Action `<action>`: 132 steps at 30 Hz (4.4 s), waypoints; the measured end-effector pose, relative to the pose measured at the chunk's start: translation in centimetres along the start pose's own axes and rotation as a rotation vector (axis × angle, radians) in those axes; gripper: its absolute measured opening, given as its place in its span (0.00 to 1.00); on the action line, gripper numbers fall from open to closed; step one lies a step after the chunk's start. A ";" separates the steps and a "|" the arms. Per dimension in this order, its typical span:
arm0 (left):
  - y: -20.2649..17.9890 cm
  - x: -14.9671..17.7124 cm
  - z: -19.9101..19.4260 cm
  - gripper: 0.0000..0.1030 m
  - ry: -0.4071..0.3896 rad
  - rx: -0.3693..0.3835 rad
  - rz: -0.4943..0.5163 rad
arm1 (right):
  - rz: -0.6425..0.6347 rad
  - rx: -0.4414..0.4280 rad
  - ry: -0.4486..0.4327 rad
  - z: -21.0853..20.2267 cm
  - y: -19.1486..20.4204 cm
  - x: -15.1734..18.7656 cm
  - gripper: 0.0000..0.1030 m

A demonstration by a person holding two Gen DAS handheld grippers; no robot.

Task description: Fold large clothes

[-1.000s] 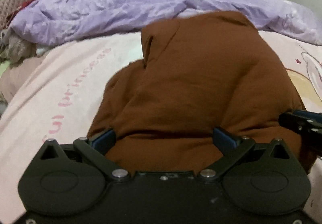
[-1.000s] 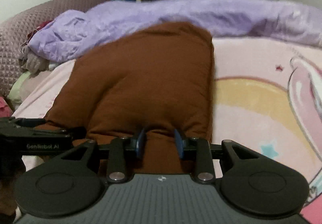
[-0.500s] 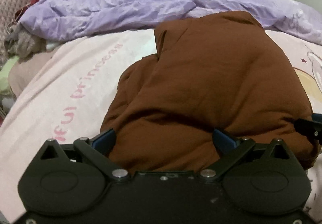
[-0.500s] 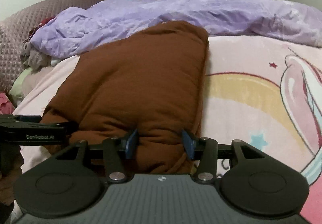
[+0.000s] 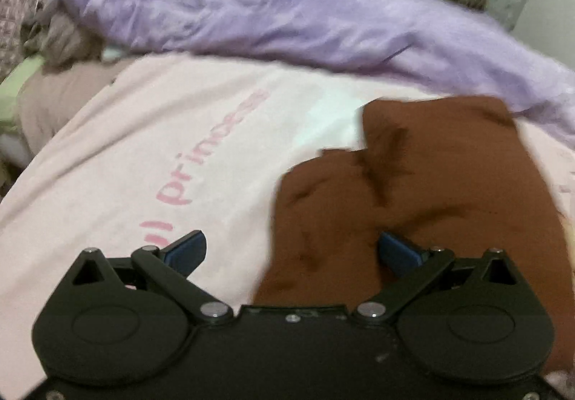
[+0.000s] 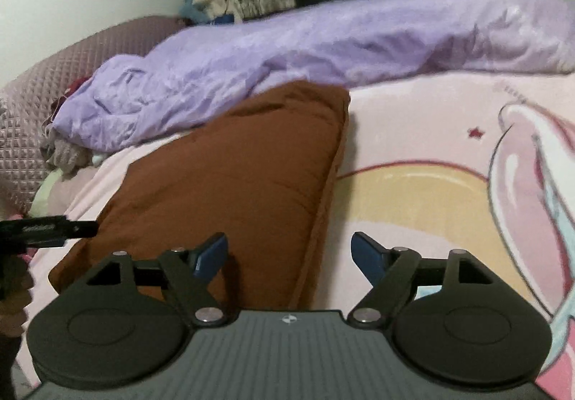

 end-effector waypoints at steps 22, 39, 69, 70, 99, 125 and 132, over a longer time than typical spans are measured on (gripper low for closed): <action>-5.3 0.5 4.4 0.20 0.035 0.286 0.002 | 0.113 -0.202 0.154 7.6 1.2 -1.7 0.65; -28.0 -1.9 -2.1 0.15 -0.049 0.699 0.098 | 0.196 -0.011 -0.060 -9.0 -15.7 -8.4 0.65; -33.2 8.0 -6.7 0.98 -0.133 0.348 0.482 | 0.101 0.397 -0.130 -10.5 -15.1 2.0 0.32; -33.1 7.9 -7.9 0.98 -0.152 0.338 0.493 | 0.092 0.393 -0.147 -11.5 -14.6 1.6 0.33; -30.3 14.8 -16.8 1.00 -0.085 0.296 0.503 | 0.047 0.514 -0.053 -17.0 -11.5 6.0 0.86; -29.9 16.5 -18.7 1.00 -0.105 0.291 0.473 | 0.042 0.521 -0.061 -19.3 -10.4 7.9 0.86; -29.8 16.4 -19.0 1.00 -0.116 0.287 0.474 | 0.042 0.519 -0.073 -19.5 -10.1 7.8 0.86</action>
Point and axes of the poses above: each gripper's, at about its wrist camera, not at the fingertips, and z roughly the way its jaws point, y to its left, x to its underside, the point moved 10 cm from there along z, roughly the way its jaws point
